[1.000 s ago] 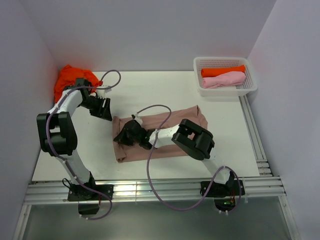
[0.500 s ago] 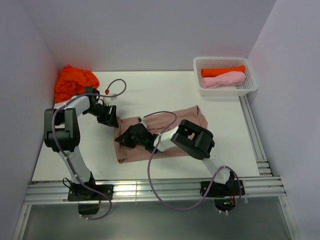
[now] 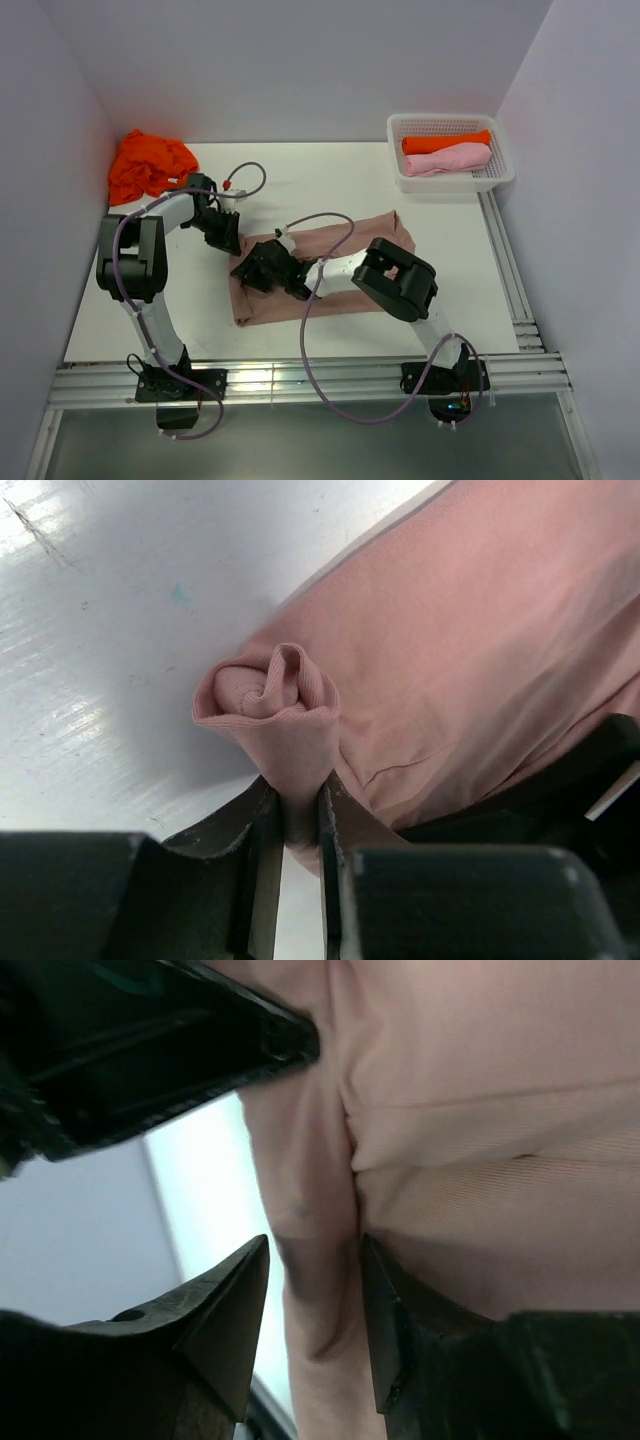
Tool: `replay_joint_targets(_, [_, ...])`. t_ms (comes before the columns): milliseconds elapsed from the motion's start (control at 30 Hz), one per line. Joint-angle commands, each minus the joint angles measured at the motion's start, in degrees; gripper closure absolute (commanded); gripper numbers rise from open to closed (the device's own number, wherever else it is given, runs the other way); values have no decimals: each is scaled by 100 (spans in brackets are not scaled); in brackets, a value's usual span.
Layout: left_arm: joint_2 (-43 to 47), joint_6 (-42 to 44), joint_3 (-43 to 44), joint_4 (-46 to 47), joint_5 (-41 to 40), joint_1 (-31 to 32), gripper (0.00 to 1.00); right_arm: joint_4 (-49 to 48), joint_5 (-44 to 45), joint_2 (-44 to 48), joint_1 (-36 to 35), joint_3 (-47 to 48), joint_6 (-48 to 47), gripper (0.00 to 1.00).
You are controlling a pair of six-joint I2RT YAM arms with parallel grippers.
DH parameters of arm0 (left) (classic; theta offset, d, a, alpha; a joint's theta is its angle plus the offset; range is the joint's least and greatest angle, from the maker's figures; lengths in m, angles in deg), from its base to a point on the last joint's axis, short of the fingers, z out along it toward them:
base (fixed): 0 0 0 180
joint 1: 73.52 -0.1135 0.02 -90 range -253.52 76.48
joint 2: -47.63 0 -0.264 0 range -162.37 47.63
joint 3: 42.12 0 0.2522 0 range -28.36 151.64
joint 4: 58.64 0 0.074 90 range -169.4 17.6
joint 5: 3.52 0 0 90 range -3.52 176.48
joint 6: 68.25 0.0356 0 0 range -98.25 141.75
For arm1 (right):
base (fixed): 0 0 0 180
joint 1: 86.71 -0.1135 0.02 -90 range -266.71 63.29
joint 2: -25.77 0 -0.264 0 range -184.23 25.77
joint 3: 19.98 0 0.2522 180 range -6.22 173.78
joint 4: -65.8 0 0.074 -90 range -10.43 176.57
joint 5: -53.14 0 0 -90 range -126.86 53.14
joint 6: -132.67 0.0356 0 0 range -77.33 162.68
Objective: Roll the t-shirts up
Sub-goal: Roll the tshirt
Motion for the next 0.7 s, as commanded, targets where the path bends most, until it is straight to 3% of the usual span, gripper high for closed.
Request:
replay_joint_targets(0, [90,-68,151,163,-381,111,80,1451,729,522,-135,508,-585,50])
replay_joint_targets(333, [99,-24,213,93,-531,173,80,3850,1767,620,-566,1756,-894,49])
replay_joint_targets(667, [160,3,169,111,-549,190,78,4811,2084,470,-1041,2188,-841,44])
